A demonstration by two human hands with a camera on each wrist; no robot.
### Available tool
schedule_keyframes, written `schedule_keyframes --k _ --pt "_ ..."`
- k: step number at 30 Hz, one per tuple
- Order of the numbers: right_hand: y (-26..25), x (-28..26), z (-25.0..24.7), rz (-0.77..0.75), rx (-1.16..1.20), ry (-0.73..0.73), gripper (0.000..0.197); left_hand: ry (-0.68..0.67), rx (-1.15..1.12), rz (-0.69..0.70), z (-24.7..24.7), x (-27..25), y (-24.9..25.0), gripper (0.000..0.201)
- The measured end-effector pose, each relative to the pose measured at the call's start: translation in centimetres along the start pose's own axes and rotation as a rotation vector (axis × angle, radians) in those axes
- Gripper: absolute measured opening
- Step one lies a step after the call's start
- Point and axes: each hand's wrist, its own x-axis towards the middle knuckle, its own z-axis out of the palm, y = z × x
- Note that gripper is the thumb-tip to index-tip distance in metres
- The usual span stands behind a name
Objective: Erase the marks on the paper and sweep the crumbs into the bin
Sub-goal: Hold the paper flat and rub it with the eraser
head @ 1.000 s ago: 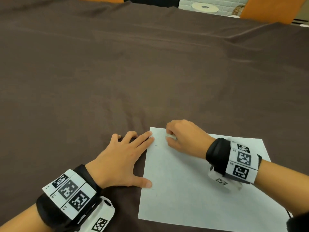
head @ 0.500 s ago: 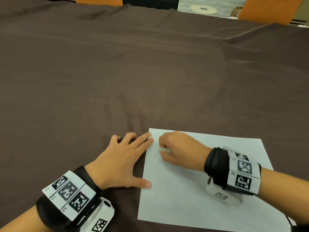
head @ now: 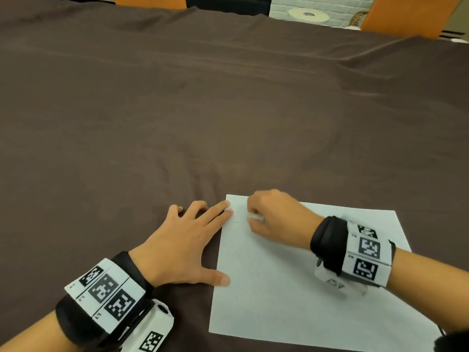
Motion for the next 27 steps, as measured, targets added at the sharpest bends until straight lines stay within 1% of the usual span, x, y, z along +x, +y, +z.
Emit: schedule_keyframes --k 2,3,6,8,11,12,13,16,17,19,21,22,25,27 --pt "-1.4 -0.9 0.9 -0.084 0.003 -0.072 0.013 -0.014 0.0 0.01 -0.1 0.2 -0.1 0.118" --pt "-1.6 -1.0 1.0 -0.097 0.01 -0.088 0.013 -0.018 0.008 0.01 0.1 0.2 -0.2 0.118" --pt "0.1 0.2 -0.1 -0.005 0.021 -0.01 0.015 -0.011 0.0 0.005 0.0 0.1 -0.1 0.118" --pt "0.6 0.2 -0.3 0.005 0.027 0.009 0.014 -0.032 -0.011 -0.007 0.0 0.0 -0.1 0.118" --pt "-1.1 -1.1 0.4 -0.121 -0.009 -0.103 0.015 -0.08 0.006 -0.008 -0.3 0.1 0.0 0.119" --pt "-1.4 -1.3 0.5 -0.135 -0.003 -0.133 0.015 -0.08 0.006 -0.006 -0.4 0.1 0.0 0.118" --pt "-1.3 -1.1 0.3 -0.126 -0.005 -0.128 0.016 -0.063 0.005 -0.001 -0.5 0.2 0.0 0.118" --pt "0.1 0.1 -0.5 -0.034 0.027 -0.036 0.015 -0.045 -0.022 -0.008 0.0 0.1 -0.2 0.118" --pt "0.1 0.0 -0.5 -0.041 0.021 -0.036 0.015 -0.044 -0.018 -0.005 0.2 0.1 -0.2 0.118" --pt "-0.9 -0.7 0.1 -0.108 -0.012 -0.101 0.016 -0.015 0.005 0.004 -0.2 0.2 0.0 0.118" --pt "-1.7 -1.5 0.5 -0.157 -0.013 -0.163 0.015 -0.06 0.014 0.0 -0.1 0.2 0.0 0.118" --pt "-1.6 -1.4 0.3 -0.156 -0.013 -0.157 0.015 -0.064 0.006 -0.008 -0.1 0.1 -0.1 0.118" --pt "-0.5 -0.3 -0.3 -0.101 0.01 -0.076 0.012 -0.021 -0.019 -0.002 -0.1 0.0 0.0 0.118" --pt "-0.8 -0.6 -0.2 -0.133 0.001 -0.105 0.012 -0.031 -0.013 -0.002 0.2 0.0 -0.2 0.118"
